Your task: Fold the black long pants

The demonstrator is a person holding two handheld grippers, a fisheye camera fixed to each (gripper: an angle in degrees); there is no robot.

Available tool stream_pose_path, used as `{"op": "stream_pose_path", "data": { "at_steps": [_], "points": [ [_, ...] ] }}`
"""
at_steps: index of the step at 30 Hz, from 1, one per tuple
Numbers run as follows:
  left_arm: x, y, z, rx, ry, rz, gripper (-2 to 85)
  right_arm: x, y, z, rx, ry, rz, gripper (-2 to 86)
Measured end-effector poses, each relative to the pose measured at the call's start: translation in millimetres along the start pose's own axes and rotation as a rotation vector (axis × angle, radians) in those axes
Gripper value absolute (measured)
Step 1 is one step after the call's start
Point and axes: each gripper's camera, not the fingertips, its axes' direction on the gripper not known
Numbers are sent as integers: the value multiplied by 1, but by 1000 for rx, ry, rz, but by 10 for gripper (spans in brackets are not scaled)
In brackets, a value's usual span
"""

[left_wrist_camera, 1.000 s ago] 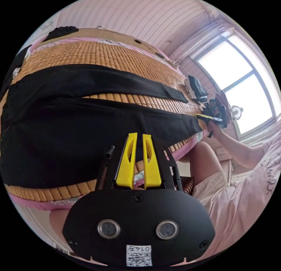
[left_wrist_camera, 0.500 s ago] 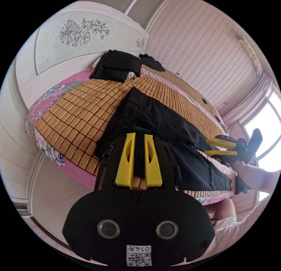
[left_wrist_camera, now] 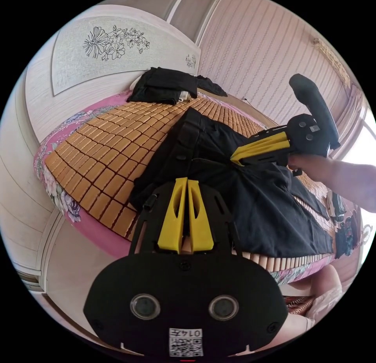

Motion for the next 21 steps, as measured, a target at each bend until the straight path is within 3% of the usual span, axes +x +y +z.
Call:
{"op": "stream_pose_path", "data": {
  "at_steps": [3,5,7,13,17,21],
  "points": [
    [-4,7,2,28,-15,-4,-10,27,8,-20,157,-139,165,-1],
    [-7,8,4,28,-16,-12,-10,51,24,-21,288,-334,298,-2],
    [-14,7,7,22,3,-40,-9,61,25,-10,282,-433,345,-2],
    [-32,-5,-3,7,49,-34,-4,42,-14,-18,217,-199,148,4],
    [-46,-24,-8,-10,6,5,37,34,-45,-17,193,-143,91,57],
    [-66,-44,19,-154,54,13,70,26,-63,5,86,-110,76,100]
  ]
}}
